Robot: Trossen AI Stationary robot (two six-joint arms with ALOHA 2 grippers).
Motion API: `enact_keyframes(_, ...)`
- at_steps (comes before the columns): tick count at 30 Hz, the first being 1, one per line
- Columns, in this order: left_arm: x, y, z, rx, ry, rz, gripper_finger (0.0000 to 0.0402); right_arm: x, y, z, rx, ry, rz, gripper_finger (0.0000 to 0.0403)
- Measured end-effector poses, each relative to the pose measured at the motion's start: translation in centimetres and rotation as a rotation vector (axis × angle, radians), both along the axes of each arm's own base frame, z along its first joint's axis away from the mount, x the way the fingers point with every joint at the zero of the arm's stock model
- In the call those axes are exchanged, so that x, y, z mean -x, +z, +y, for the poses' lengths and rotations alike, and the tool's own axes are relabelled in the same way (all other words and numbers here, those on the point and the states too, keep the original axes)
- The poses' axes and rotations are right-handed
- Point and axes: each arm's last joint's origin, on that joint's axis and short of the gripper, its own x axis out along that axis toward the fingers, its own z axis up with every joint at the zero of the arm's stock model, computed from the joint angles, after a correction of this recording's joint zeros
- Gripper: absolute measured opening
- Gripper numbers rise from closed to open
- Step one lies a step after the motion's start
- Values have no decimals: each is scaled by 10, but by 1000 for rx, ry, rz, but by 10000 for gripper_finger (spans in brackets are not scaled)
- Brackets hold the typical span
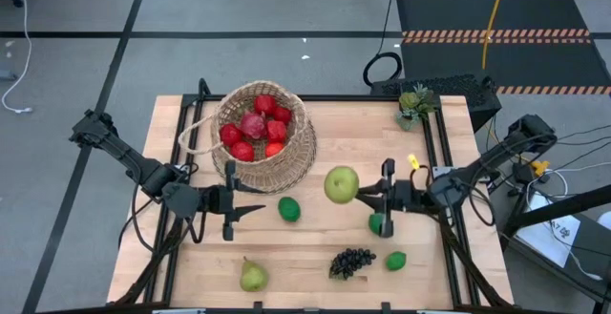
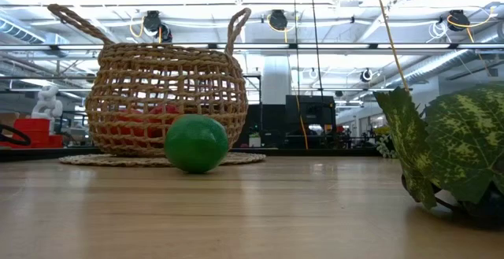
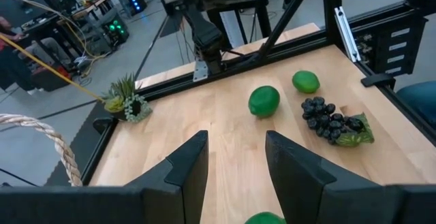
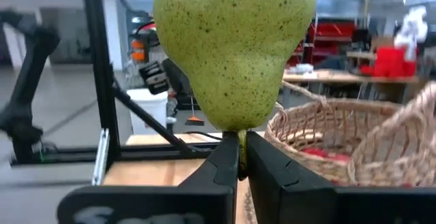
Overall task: Build produce basket
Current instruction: Put the top pear into the basket
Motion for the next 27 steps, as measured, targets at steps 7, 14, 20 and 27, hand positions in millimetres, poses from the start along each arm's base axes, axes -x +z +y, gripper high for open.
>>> enact_keyframes(7, 0, 0, 0, 0, 0, -1, 150, -5, 0, -9, -219, -26, -27, 13)
enact_keyframes(14, -2, 2, 2, 17, 13, -19, 150, -7, 0, -15, -297, -45, -41, 13)
enact_keyframes(20, -2, 3, 2, 17, 14, -26, 150, -7, 0, -15, -297, -43, -41, 13)
enact_keyframes(27, -3, 4, 2, 28, 16, -44, 150, -7, 1, -15, -295, -42, -46, 13)
